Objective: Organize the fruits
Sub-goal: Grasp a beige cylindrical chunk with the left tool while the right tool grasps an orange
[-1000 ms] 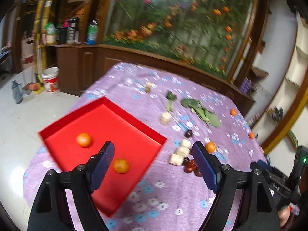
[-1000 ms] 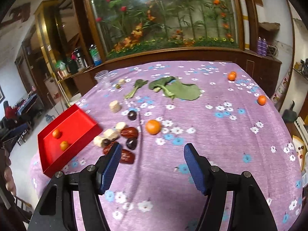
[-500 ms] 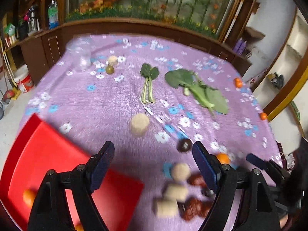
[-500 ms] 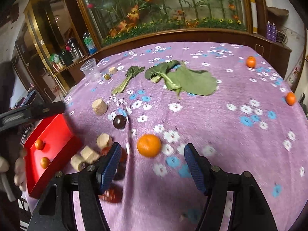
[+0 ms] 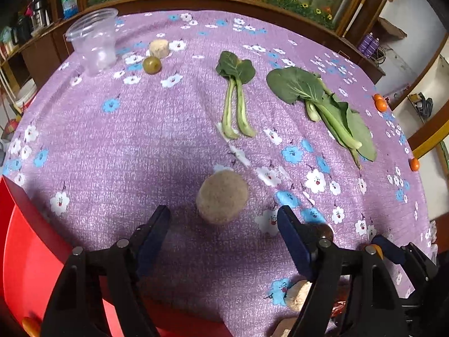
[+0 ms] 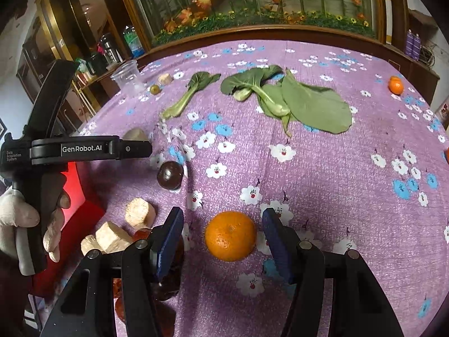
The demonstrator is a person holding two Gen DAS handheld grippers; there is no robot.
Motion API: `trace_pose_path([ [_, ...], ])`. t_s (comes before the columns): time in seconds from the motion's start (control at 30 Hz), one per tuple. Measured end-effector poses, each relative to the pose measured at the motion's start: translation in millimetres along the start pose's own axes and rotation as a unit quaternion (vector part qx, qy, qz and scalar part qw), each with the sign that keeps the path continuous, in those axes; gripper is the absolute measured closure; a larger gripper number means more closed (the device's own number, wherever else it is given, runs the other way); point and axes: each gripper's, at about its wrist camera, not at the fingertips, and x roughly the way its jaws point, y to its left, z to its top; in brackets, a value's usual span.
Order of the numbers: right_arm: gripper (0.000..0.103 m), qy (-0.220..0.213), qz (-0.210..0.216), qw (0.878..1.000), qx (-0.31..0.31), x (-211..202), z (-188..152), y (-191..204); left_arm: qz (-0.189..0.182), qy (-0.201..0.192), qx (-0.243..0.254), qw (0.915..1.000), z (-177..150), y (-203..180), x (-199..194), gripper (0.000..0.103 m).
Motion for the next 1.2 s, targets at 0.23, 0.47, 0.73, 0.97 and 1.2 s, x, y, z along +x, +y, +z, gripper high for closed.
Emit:
trace_pose_path([
  [0.23,0.041,0.0,-0.011,1.0,-0.007,3,-2,2,0.047,0.002,0.045,0.9979,-2,-16,5,0.047],
  [0.47,0.065,-0.004,-0.026,1.0,-0.008,3,-2,0,0.073,-0.02,0.057,0.9955,-5,-22,1,0.075],
  [0.73,0.066,-0.021,-0.02,1.0,0.007,-18,-5,-1,0.037,-0.046,0.024,0.9979,-19,-17,-29,0.081],
  [0.97,0.066,-0.039,-0.02,0.999,-0.004,-49,-14,11,0.023,-0.063,0.026,0.9974,-39,-21,-62,0.103],
  [1.2,0.066,-0.042,-0.01,0.999,0.009,-57,-23,9,0.049,-0.057,0.034,0.9966,-26,-17,-53,0.046],
])
